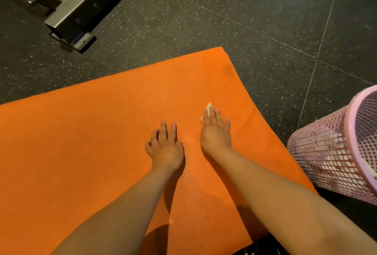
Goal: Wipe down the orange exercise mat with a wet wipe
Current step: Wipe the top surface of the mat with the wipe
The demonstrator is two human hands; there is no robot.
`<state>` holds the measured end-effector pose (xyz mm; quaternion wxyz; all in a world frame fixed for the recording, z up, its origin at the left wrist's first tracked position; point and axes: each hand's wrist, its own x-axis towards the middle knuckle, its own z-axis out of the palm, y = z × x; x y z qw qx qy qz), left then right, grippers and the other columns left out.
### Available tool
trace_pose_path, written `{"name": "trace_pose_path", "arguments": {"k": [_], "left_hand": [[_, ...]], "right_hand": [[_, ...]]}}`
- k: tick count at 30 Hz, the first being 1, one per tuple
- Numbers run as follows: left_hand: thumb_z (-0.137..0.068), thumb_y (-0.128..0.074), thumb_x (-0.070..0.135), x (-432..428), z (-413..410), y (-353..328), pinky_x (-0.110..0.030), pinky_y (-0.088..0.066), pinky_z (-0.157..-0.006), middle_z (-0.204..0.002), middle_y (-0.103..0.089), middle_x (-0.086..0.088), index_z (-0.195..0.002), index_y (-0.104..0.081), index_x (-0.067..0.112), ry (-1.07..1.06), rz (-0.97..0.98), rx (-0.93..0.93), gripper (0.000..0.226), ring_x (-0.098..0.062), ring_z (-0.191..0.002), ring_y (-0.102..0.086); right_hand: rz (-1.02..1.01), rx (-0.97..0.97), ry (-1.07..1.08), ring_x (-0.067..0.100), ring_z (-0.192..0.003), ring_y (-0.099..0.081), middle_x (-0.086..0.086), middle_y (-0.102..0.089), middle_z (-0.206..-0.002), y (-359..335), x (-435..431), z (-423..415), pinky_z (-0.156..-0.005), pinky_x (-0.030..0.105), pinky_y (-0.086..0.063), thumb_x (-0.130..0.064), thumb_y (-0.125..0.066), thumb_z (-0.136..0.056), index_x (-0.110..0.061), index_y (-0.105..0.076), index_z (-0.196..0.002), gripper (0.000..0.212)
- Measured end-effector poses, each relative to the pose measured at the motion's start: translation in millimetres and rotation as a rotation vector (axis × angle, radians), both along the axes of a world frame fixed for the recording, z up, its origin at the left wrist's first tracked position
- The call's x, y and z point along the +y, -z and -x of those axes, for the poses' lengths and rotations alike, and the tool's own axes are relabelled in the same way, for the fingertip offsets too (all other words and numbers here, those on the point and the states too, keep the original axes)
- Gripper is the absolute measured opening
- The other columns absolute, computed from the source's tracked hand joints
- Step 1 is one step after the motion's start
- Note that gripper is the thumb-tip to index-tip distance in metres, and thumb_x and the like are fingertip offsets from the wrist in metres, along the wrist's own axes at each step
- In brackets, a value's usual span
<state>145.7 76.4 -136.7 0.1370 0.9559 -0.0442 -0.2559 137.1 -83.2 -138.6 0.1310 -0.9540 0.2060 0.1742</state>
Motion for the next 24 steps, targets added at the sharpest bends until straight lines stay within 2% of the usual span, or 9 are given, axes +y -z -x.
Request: {"name": "trace_pose_path", "arguments": {"k": [3, 5, 7, 10, 12, 16, 18, 22, 24], "left_hand": [[-0.101, -0.031, 0.037, 5, 0, 4, -0.051, -0.005, -0.117, -0.167, 0.014, 0.009, -0.158, -0.007, 0.043, -0.006, 0.043, -0.017, 0.062, -0.024, -0.148, 0.000], [-0.101, -0.032, 0.037, 9, -1, 6, -0.050, -0.003, -0.117, -0.167, 0.012, 0.012, -0.157, -0.011, 0.045, -0.024, 0.079, -0.019, 0.061, -0.022, -0.148, -0.001], [-0.100, -0.034, 0.037, 11, -2, 6, -0.050, -0.003, -0.117, -0.167, 0.010, 0.013, -0.157, -0.013, 0.045, -0.029, 0.100, -0.020, 0.061, -0.021, -0.147, -0.002], [-0.102, -0.033, 0.039, 10, -2, 4, -0.051, -0.002, -0.117, -0.168, 0.010, 0.011, -0.157, -0.013, 0.044, -0.011, 0.080, -0.007, 0.059, -0.022, -0.148, 0.000], [-0.102, -0.033, 0.039, 8, -4, 1, -0.051, -0.004, -0.117, -0.168, 0.010, 0.009, -0.157, -0.013, 0.044, -0.006, 0.059, 0.002, 0.059, -0.024, -0.148, -0.002], [-0.102, -0.035, 0.043, 13, -10, 3, -0.051, -0.011, -0.115, -0.168, 0.006, 0.009, -0.156, -0.017, 0.043, 0.036, 0.067, -0.015, 0.057, -0.028, -0.145, -0.008], [-0.102, -0.035, 0.043, 17, -12, 2, -0.052, -0.013, -0.115, -0.168, -0.001, 0.007, -0.155, -0.022, 0.042, 0.040, 0.063, -0.044, 0.055, -0.029, -0.145, -0.010], [-0.103, -0.037, 0.039, 2, -26, -2, -0.054, -0.011, -0.116, -0.168, -0.004, 0.006, -0.154, -0.024, 0.040, 0.048, 0.044, -0.085, 0.053, -0.029, -0.148, -0.008], [-0.104, -0.034, 0.038, -9, -35, -3, -0.054, -0.010, -0.117, -0.169, -0.001, 0.006, -0.155, -0.022, 0.040, 0.055, 0.062, -0.068, 0.053, -0.027, -0.151, -0.004]], "right_hand": [[-0.117, -0.028, -0.115, 0.016, -0.154, 0.020, -0.002, 0.024, -0.166, -2, 29, 1, -0.123, 0.043, 0.013, -0.016, -0.033, -0.104, -0.020, 0.007, -0.162, 0.071], [-0.189, -0.066, -0.310, 0.014, -0.154, 0.019, -0.006, 0.022, -0.167, -1, 48, 11, -0.125, 0.044, 0.010, -0.020, -0.035, -0.106, -0.022, 0.005, -0.162, 0.069], [-0.201, -0.068, -0.387, 0.013, -0.154, 0.016, -0.009, 0.015, -0.168, 0, 44, 10, -0.125, 0.046, 0.010, -0.020, -0.034, -0.106, -0.026, 0.000, -0.163, 0.066], [-0.076, -0.039, -0.156, 0.014, -0.155, 0.015, -0.008, 0.011, -0.169, -1, 22, -2, -0.124, 0.047, 0.011, -0.013, -0.036, -0.102, -0.026, 0.000, -0.162, 0.071], [-0.083, -0.016, -0.012, 0.015, -0.155, 0.016, -0.006, 0.016, -0.168, -6, 29, -9, -0.124, 0.047, 0.011, -0.014, -0.039, -0.101, -0.023, 0.000, -0.162, 0.073], [-0.241, -0.046, -0.195, 0.014, -0.155, 0.013, -0.008, 0.015, -0.168, -4, 57, -2, -0.124, 0.044, 0.009, -0.021, -0.042, -0.104, -0.025, -0.006, -0.163, 0.069], [-0.160, -0.064, -0.280, 0.014, -0.155, 0.012, -0.011, 0.012, -0.169, 2, 38, -2, -0.124, 0.047, 0.009, -0.017, -0.035, -0.106, -0.028, -0.005, -0.163, 0.065], [-0.063, -0.034, -0.004, 0.015, -0.155, 0.013, -0.007, 0.011, -0.169, 1, 15, -16, -0.124, 0.049, 0.006, -0.016, -0.030, -0.106, -0.024, -0.004, -0.162, 0.062], [-0.122, -0.043, -0.078, 0.014, -0.155, 0.013, -0.006, 0.012, -0.169, -1, 33, -17, -0.125, 0.047, 0.005, -0.023, -0.031, -0.108, -0.022, -0.006, -0.162, 0.060]]}}
